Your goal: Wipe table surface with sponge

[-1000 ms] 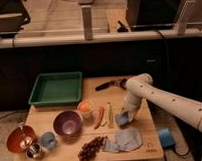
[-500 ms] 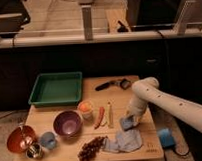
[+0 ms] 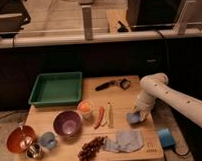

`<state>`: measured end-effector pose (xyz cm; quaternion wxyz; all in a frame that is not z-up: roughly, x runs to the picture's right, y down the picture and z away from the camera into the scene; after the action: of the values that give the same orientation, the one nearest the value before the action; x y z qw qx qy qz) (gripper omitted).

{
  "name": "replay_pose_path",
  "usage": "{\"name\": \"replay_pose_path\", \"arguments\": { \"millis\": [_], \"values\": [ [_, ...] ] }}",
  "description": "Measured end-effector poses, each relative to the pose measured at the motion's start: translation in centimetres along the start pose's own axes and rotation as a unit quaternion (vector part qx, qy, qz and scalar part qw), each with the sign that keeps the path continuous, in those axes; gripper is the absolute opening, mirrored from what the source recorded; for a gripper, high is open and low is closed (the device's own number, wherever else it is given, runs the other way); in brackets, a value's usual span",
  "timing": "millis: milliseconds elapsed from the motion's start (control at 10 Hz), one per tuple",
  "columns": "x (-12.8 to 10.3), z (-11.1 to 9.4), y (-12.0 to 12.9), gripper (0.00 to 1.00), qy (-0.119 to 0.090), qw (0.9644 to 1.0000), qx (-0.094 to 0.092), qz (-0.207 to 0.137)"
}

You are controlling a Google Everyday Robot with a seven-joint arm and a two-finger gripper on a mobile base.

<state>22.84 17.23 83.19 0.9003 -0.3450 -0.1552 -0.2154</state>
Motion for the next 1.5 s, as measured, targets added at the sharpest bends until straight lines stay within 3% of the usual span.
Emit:
{"name": "replay_pose_path", "arguments": {
  "millis": [200,500,800,1100,1300,1500],
  "values": [
    [1.2,0.0,-2.7,0.35,0.000,0.9999,0.012,-0.003],
    [1.0,0.7,-4.6,0.42,-0.005,0.9996,0.025,-0.013],
    [-2.0,1.9,-6.9,0.42,-0.011,0.9986,0.026,-0.045],
    [-5.1,2.6,-7.3,0.43,-0.014,0.9960,0.020,-0.086],
    [-6.0,2.3,-6.4,0.58,0.000,0.9951,0.020,-0.097],
    [-6.0,2.3,-5.3,0.78,0.018,0.9964,0.016,-0.081]
  ]
}}
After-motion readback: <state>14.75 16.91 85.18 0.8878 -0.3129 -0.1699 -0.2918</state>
